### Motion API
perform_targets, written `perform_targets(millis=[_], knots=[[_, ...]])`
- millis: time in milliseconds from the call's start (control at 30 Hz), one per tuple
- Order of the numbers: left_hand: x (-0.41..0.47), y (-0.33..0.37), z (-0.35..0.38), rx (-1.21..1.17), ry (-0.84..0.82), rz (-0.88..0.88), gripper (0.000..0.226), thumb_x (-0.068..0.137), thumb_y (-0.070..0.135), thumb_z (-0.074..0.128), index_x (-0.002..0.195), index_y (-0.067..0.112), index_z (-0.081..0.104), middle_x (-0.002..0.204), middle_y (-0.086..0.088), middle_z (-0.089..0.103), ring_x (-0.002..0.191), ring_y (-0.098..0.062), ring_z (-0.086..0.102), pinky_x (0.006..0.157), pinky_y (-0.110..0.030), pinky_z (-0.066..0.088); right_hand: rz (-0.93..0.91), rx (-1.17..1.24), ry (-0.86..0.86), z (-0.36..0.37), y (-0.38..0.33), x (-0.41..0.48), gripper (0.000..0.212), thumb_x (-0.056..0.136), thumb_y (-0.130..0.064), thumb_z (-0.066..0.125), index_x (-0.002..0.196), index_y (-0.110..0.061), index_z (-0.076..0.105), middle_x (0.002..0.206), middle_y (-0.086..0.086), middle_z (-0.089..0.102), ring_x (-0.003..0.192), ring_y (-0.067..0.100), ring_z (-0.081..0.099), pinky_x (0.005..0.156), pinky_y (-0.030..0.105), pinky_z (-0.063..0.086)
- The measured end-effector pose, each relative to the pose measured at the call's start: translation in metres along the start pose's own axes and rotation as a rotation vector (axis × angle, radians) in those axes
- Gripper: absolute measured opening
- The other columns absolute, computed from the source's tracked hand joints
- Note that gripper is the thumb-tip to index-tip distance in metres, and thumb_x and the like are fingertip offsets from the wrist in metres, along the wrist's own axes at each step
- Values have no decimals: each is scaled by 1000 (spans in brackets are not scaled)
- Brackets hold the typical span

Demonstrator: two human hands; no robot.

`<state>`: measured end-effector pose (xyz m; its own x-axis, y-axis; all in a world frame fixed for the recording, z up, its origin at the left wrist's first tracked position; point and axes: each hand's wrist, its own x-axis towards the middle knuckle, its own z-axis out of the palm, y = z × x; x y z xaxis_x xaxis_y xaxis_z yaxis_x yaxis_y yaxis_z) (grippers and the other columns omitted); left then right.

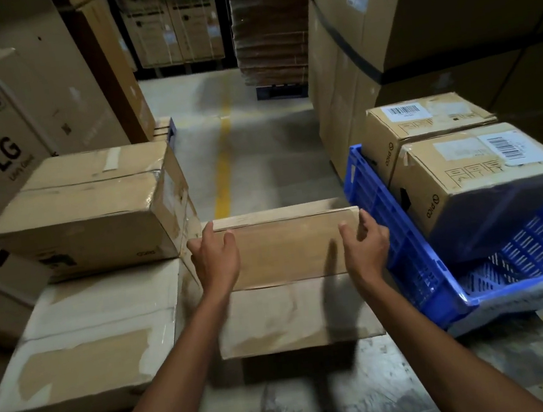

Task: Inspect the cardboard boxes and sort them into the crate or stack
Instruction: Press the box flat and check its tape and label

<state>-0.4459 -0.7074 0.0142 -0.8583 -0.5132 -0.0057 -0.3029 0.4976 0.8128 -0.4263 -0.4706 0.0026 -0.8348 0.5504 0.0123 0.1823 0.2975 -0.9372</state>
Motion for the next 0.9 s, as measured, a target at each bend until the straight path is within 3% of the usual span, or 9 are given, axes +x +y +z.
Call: perform_targets(millis=[200,433,500,533,600,667,733,800,900], knots=[[-12,-13,-17,-39,107,108,29,99,33,53,120,15,61,126,-12,45,106,-31,56,82,-29,40,80,150,85,-3,-12,-8,44,94,-50,61,122,-16,54,122,4,49,101,16,54,75,27,46],[-42,-53,-21,-16,81,251,23,93,22,62,113,11,62,116,-11,47,99,-32,57,83,-34,46,142,41,117,-8,13,-30,45,92,-36,68,126,-16,47,126,8,48,100,19,55,65,22,43],[-47,-60,-24,89,75,382,25,91,22,58,111,9,65,117,-13,48,103,-32,54,84,-38,49,41,-78,131,-5,12,-34,53,90,-31,69,134,-15,44,132,10,45,110,24,54,79,31,50],[-50,-64,-24,181,86,472,24,88,20,60,108,8,67,118,-15,49,105,-33,52,86,-41,49,-36,-162,138,-2,12,-36,59,88,-29,71,138,-15,42,137,10,44,119,28,52,96,42,50],[-52,-70,-25,346,109,611,19,84,13,64,102,9,69,120,-17,53,107,-35,49,87,-46,47,-184,-340,133,7,11,-43,66,86,-28,70,143,-14,41,146,11,43,136,30,42,121,52,18],[-54,-70,-26,394,110,700,16,81,8,68,97,10,71,116,-15,58,104,-33,52,85,-46,46,-328,-450,104,17,8,-54,64,87,-26,67,144,-11,42,149,10,44,144,28,37,121,52,5],[-56,-68,-27,374,99,786,17,77,3,71,93,9,71,108,-13,62,99,-31,55,85,-43,45,-479,-415,5,30,5,-70,57,88,-19,67,141,-8,48,147,12,48,140,29,42,120,55,22],[-56,-67,-27,338,60,870,16,77,1,69,92,8,71,103,-12,62,97,-29,57,84,-42,49,-620,-322,-148,45,1,-88,46,90,-18,64,134,-8,57,143,12,53,131,29,52,106,47,47],[-60,-71,-24,337,-27,897,23,87,12,56,104,6,70,111,-14,64,105,-31,60,90,-46,51,-794,-325,-302,62,-1,-111,39,92,-28,55,124,-9,65,131,10,62,116,27,60,96,39,52]])
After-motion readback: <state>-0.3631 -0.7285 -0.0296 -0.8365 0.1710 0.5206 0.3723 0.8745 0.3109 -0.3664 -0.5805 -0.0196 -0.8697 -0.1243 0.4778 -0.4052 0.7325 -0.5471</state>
